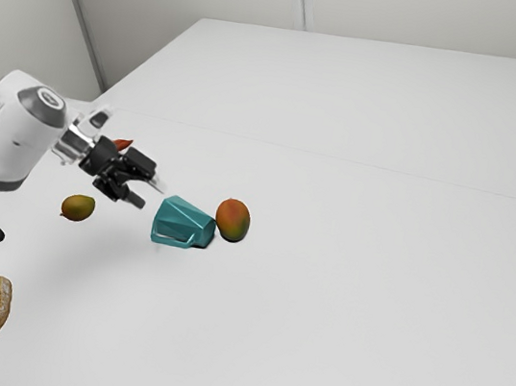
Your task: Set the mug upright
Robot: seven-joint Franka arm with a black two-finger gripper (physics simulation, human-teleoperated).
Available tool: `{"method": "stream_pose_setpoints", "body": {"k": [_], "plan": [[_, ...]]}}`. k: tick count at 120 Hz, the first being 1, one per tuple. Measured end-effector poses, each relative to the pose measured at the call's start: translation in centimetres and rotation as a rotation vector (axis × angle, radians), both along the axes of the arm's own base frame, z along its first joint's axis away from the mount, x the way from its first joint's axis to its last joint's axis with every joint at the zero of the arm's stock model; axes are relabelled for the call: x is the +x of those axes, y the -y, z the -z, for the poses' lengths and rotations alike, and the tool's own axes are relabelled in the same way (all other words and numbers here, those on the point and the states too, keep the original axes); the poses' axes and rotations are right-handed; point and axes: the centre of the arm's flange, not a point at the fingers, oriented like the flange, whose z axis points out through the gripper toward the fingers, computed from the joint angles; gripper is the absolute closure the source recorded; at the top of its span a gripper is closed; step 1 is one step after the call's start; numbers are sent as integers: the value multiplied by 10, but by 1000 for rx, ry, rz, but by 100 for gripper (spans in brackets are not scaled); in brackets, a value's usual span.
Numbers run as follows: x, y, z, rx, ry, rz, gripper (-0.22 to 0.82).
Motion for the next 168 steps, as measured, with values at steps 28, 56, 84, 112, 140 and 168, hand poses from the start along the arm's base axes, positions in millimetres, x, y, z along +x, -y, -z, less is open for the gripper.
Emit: {"method": "stream_pose_setpoints", "body": {"k": [28, 56, 84, 112, 140, 168], "plan": [[11, -14, 19, -29, 53, 25, 4], [24, -27, 37, -44, 90, 63, 4], [24, -29, 55, -88, 101, 92, 4], [25, -25, 63, -138, 138, 106, 5], [26, -19, 73, -179, 171, 124, 5], [28, -11, 79, -207, 198, 145, 5]]}}
